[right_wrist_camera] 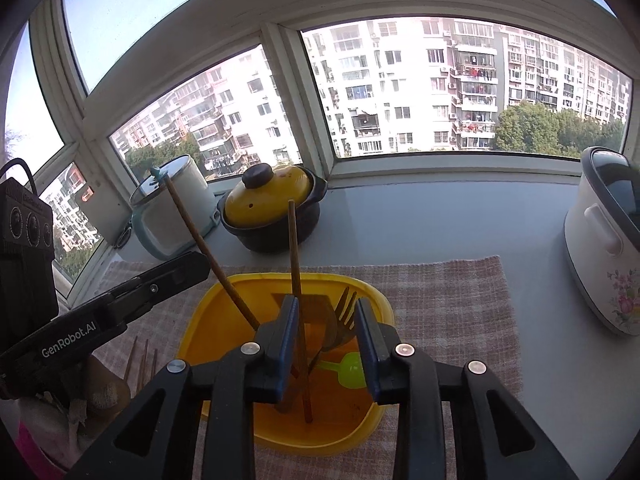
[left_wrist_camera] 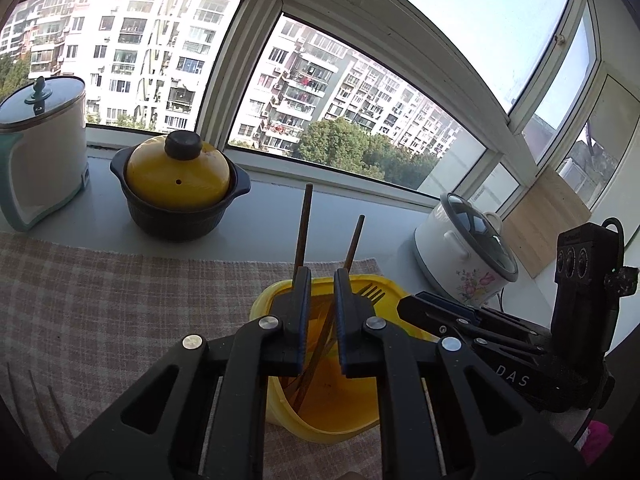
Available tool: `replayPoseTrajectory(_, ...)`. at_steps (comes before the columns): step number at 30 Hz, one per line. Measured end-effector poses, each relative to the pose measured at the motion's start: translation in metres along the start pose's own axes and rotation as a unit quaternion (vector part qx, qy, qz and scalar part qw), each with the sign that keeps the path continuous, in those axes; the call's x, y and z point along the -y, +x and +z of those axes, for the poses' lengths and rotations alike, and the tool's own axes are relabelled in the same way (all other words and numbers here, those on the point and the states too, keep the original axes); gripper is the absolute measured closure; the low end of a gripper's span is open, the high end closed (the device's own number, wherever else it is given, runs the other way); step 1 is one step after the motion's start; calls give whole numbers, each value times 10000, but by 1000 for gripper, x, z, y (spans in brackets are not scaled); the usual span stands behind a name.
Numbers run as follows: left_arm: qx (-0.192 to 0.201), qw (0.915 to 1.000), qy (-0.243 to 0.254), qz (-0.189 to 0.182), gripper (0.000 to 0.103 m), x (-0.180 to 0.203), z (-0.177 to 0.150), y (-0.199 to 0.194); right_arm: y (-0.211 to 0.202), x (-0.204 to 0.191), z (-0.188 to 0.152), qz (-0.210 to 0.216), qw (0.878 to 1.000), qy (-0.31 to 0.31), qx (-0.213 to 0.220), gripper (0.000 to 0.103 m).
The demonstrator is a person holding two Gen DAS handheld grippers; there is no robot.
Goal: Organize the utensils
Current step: 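Lower the chopsticks into the yellow container and open both grippers, then move both tools back over the remaining chopsticks on the cloth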
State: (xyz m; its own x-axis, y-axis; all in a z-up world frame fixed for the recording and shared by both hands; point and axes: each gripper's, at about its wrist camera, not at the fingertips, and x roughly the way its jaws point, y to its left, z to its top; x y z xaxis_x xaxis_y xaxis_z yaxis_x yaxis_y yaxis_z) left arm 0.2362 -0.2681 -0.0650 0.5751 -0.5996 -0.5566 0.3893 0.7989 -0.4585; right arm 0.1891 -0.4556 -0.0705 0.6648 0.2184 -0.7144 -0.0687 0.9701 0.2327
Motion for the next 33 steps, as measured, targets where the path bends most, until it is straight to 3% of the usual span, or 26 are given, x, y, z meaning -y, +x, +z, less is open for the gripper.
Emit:
replayPoseTrajectory(7,-27,10000,17,-14,94,-5,-5,-13,-10,-5,-8,-116,9999,12,30,71)
replayPoseTrajectory(18,-16,9999,47,138,92,-28,-12,-54,-22,-31,-19,-139,9998,-99,100,56)
replayPoseTrajectory(20,17,9997,63,223,78,-35,-14,-63,-23,-39,-21,-103,9998,-123,114,53)
replayPoseTrajectory(22,65,9993,106,343,72,-42,-16,-73,-24,-47,-23,-49,9998,-165,122,50)
replayPoseTrajectory(33,-77,9931,136,1165,72,-111,-33,-122,-19,-102,-36,195,9977,-630,176,21)
